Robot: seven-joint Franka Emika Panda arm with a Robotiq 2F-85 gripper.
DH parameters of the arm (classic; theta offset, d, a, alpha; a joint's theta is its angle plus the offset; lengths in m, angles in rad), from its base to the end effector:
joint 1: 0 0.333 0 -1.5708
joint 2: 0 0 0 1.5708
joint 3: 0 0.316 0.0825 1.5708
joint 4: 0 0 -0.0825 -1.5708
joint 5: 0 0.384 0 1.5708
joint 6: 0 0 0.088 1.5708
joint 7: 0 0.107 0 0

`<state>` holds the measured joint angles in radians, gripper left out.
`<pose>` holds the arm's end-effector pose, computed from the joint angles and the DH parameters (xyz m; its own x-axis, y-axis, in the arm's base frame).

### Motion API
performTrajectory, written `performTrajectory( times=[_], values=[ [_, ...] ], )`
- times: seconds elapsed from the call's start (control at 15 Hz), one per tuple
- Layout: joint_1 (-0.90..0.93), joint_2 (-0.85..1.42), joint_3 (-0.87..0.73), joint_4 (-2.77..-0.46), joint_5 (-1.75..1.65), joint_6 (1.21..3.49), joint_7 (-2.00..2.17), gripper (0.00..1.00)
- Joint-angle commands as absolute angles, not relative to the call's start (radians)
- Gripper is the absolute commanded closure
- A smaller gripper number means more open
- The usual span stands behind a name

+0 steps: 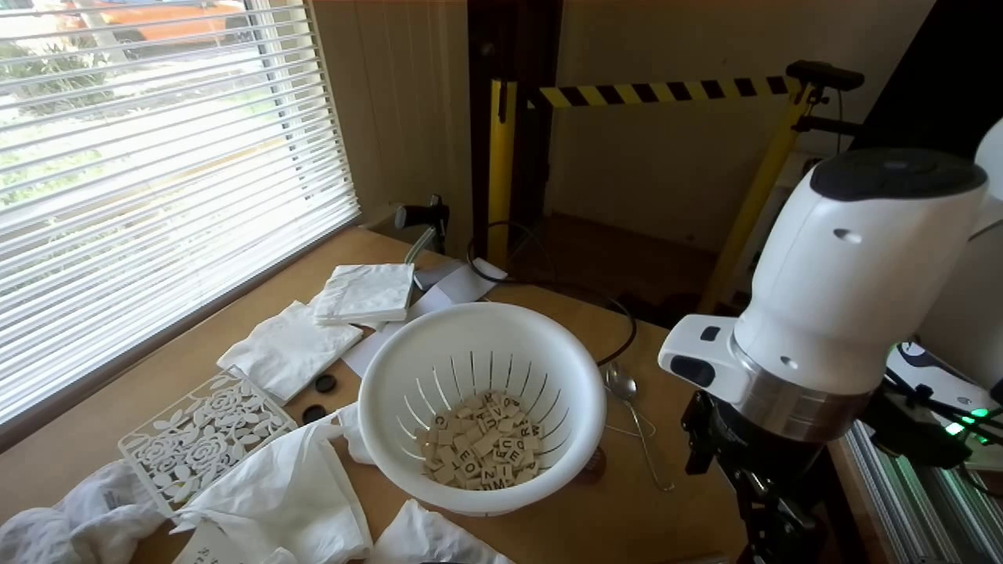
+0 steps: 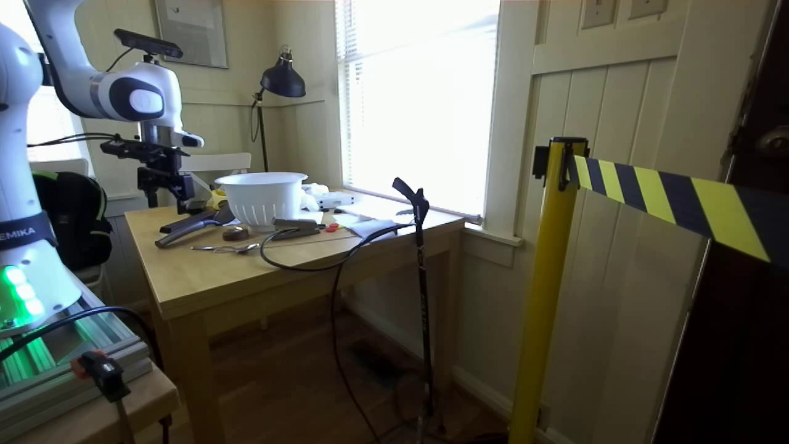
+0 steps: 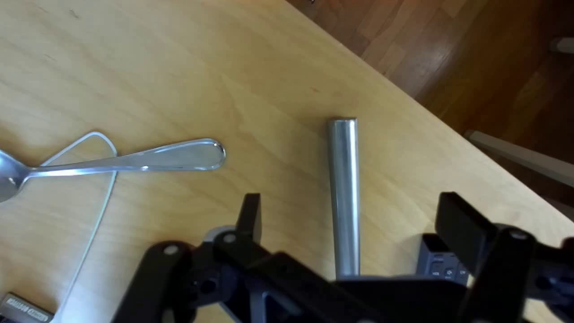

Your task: Use the black spatula to stir the tiles in the white colander.

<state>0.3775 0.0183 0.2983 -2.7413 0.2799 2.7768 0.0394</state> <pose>0.3164 0.2389 0.2160 0.9303 0.3668 -0.0012 0.3645 -0.9249 -0.1084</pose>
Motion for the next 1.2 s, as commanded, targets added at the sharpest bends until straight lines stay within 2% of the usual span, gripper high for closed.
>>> performTrajectory(
  times=[0.0,0.4,0.67,1.13],
  values=[
    [0.374,0.11,0.321,-2.691,0.19,2.835,0.155,0.0],
    [0.361,0.115,0.346,-2.685,0.228,2.852,0.124,0.0],
    [0.383,0.141,0.305,-2.666,0.077,2.875,0.189,0.0],
    [0.427,0.2,0.275,-2.625,0.009,2.944,0.286,0.0]
  ],
)
